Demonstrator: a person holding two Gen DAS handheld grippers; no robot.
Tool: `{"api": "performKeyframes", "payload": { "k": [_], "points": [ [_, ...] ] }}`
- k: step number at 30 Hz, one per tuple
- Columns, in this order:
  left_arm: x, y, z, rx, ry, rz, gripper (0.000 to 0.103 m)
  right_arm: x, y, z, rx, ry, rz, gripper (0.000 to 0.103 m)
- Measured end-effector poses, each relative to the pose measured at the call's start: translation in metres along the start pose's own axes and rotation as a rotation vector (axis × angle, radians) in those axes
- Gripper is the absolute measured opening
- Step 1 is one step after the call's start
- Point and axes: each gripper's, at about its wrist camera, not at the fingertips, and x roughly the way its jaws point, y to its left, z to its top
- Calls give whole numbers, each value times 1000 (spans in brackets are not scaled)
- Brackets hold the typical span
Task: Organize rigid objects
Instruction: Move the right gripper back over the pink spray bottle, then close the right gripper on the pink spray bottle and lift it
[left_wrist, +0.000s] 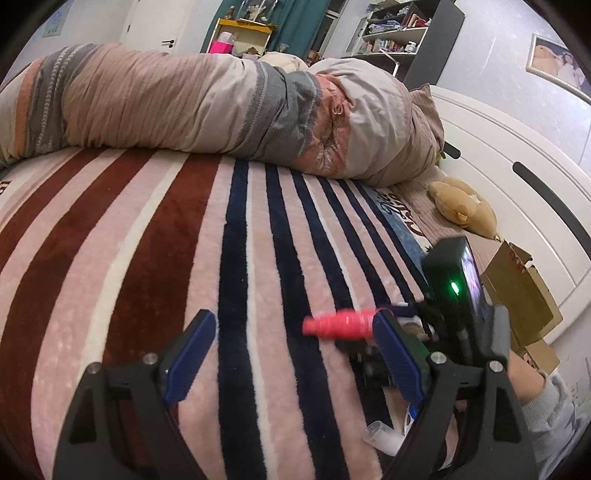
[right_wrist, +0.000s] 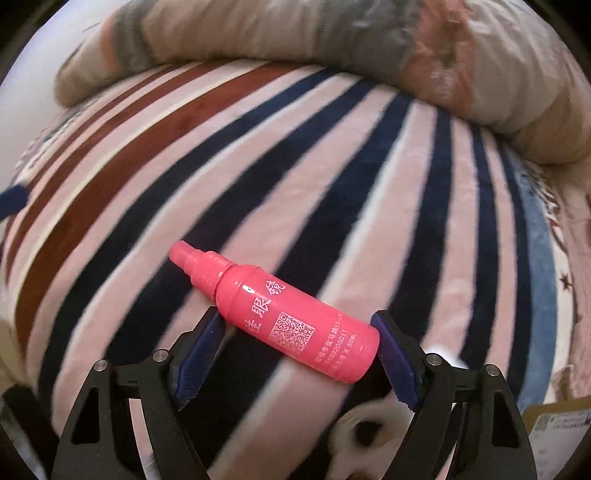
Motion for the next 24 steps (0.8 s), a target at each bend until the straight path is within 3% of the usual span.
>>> {"api": "performKeyframes", "payload": {
  "k": [4, 8, 14, 17, 21, 22, 24],
  "points": [
    [-2, 1, -1, -4, 2, -9, 85, -14, 21, -11, -27, -14, 61, 78],
    [0, 2, -3, -4, 22, -10, 85, -18, 38, -21, -72, -3, 44, 78],
    [4, 6, -5, -11, 44, 24, 85, -6, 30, -21, 0, 28, 66, 81],
    [3, 9, -6, -17, 45, 27, 85, -9, 28, -16, -31, -13, 79, 87],
    [2, 13, -6, -30, 41, 35, 85, -11, 26, -9, -74, -94, 124, 86],
    [2, 15, -6, -33, 41, 38, 85, -10, 27, -9, -78, -85, 135, 83],
    [2, 15, -7, -37, 42, 43, 85, -5, 31, -11, -90, -45, 160, 49]
  ]
}}
